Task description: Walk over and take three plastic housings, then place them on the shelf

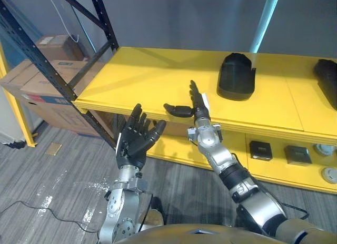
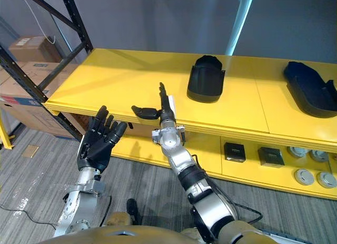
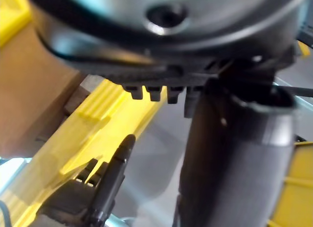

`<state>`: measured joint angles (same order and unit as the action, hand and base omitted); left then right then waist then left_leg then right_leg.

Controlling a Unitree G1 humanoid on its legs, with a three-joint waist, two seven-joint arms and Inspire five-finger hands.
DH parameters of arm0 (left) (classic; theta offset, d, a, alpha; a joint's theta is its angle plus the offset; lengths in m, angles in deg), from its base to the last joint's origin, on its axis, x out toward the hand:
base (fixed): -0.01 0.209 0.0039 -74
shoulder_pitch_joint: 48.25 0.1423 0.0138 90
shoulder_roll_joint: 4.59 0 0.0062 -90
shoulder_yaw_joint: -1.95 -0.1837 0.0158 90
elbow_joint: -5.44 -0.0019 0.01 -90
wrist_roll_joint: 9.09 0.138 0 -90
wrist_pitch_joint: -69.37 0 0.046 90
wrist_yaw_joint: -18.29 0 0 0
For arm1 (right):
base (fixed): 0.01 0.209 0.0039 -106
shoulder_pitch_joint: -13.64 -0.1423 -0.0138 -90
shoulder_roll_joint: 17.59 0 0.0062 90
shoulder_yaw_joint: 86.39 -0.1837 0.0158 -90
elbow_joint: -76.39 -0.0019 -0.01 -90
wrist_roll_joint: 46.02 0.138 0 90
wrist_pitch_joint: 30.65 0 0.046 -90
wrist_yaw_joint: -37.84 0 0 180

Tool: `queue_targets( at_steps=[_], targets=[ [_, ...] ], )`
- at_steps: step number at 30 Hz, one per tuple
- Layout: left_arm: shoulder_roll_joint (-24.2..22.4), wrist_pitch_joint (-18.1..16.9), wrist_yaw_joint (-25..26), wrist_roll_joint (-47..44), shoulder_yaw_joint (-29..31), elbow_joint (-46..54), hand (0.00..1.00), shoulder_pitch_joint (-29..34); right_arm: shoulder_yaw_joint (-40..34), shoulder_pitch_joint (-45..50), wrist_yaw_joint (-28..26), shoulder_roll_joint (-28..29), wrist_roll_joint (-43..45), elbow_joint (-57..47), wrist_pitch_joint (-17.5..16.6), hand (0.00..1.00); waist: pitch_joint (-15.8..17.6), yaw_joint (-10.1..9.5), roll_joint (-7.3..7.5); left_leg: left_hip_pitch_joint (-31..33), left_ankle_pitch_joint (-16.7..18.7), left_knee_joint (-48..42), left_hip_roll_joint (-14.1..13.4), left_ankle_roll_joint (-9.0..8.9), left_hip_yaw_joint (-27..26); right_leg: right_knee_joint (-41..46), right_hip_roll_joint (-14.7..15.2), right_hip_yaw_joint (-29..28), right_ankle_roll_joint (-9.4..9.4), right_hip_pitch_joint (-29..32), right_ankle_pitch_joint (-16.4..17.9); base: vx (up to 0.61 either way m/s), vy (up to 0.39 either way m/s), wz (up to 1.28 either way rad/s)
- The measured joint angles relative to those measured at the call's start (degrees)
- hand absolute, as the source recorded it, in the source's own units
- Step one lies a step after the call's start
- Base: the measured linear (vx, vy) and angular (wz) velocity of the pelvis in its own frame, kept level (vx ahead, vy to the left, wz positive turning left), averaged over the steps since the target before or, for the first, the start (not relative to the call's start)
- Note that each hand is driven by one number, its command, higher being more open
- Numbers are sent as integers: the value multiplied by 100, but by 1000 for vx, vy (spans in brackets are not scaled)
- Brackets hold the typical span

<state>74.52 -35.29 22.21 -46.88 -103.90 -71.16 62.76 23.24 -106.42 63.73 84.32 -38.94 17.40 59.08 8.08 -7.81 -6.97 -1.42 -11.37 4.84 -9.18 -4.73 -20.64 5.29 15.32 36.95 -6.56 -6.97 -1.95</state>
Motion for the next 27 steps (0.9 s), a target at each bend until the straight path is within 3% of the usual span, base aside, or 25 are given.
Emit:
queue_targets(
  at_steps=[5, 9, 27],
  targets=[
    [22, -2, 35, -10, -22, 0, 100, 0, -418, -428, 683, -20, -12, 223, 42, 100, -2, -5, -67, 2, 3, 1, 58, 14, 49, 253, 137, 30, -28, 71, 124, 0, 17, 5],
    [32, -7, 43, -18, -161, 0, 100, -2, -473, -496, 971, -52, -137, 267, 236, 100, -4, -5, -225, 6, 6, 3, 62, 15, 51, 314, 161, 26, -33, 100, 154, 0, 0, 0],
    [33, -14, 118, -36, -267, -290, 100, -164, -680, -727, 1048, -270, -134, 556, 479, 100, -21, 9, -275, 53, -43, -3, 59, 55, -19, 658, 265, -117, 7, 370, 310, 4, -3, -2]
  ],
)
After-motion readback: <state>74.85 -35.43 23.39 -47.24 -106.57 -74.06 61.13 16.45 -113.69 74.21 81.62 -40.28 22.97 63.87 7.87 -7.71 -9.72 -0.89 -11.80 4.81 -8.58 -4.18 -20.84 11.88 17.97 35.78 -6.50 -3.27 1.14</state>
